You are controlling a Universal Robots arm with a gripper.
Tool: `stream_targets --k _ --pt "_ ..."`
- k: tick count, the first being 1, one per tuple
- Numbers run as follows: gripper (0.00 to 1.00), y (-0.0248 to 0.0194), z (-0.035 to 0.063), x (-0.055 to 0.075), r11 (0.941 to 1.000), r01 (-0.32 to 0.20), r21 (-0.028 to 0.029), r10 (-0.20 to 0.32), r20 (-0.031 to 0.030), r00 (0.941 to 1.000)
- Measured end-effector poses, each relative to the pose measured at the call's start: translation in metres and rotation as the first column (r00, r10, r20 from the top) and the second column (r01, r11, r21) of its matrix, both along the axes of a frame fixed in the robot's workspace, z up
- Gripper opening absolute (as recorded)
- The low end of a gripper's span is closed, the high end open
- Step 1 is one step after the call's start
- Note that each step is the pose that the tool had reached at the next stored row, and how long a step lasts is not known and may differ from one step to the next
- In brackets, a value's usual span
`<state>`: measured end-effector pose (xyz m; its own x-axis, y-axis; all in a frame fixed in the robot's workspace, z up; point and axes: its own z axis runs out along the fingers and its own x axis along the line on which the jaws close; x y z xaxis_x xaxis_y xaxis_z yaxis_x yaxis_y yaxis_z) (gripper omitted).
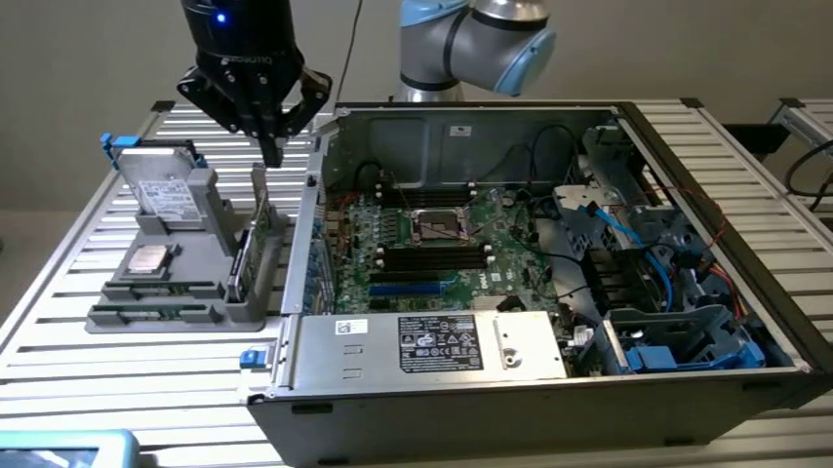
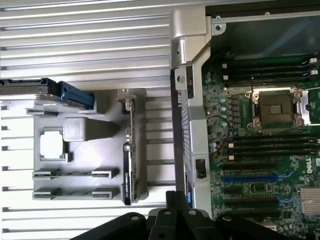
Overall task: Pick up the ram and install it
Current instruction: 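Reach for the ram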
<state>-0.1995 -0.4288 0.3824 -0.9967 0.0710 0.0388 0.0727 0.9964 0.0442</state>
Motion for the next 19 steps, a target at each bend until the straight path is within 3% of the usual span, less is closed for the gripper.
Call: stream_targets --k 7,13,16,19 --pt "0.11 -0.0121 -0.0092 -0.009 1.0 0.0 -0.0003 0.0 -0.0117 0.9999" --pt "0.11 -0.0169 -0.016 -0.032 1.0 0.0 -0.0005 0.0 -0.0131 0.9999" --pt "0.11 -0.0179 -0.0168 -0.038 1.0 0.0 -0.006 0.0 -0.0131 0.9999" --pt "0.11 -0.019 -0.0171 -0.041 0.9998 -0.001 -0.02 0.001 -0.0134 0.9999"
